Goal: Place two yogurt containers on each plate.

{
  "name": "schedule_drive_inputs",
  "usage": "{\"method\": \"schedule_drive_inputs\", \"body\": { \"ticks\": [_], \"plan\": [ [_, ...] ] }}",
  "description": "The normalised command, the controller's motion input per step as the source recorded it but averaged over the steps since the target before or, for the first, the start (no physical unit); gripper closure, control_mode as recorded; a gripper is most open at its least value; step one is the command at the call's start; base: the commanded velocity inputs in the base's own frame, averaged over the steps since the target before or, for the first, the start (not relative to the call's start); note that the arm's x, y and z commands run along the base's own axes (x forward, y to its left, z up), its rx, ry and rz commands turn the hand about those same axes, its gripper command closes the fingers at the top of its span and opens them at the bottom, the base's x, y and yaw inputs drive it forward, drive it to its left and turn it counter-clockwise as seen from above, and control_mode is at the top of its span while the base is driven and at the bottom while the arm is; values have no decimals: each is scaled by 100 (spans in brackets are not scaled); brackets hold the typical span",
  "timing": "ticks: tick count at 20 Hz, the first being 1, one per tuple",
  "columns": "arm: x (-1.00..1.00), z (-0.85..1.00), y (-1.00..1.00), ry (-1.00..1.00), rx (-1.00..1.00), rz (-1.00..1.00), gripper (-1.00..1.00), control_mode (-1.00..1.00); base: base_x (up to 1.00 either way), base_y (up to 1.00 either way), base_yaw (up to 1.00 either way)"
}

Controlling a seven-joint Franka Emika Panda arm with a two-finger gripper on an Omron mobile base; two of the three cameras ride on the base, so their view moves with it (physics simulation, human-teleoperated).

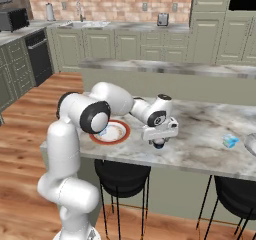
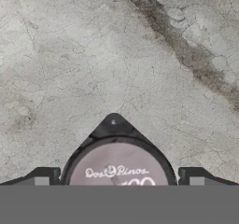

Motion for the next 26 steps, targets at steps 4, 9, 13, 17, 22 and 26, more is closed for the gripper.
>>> {"method": "schedule_drive_inputs", "body": {
  "ticks": [4, 9, 13, 17, 22, 26],
  "plan": [
    [0, -5, 0, 0, 0, 0, -100, -100, 0, 0, 0],
    [0, -6, -1, 0, 0, 0, -100, -100, 0, 0, 0],
    [0, -10, 0, 0, 0, 0, 100, -100, 0, 0, 0],
    [0, -1, 0, 0, 0, 0, 100, -100, 0, 0, 0],
    [-11, 25, 4, 0, 0, 0, 100, -100, 0, 0, 0],
    [-10, 40, 38, 5, 0, 0, 100, -100, 0, 0, 0]
  ]
}}
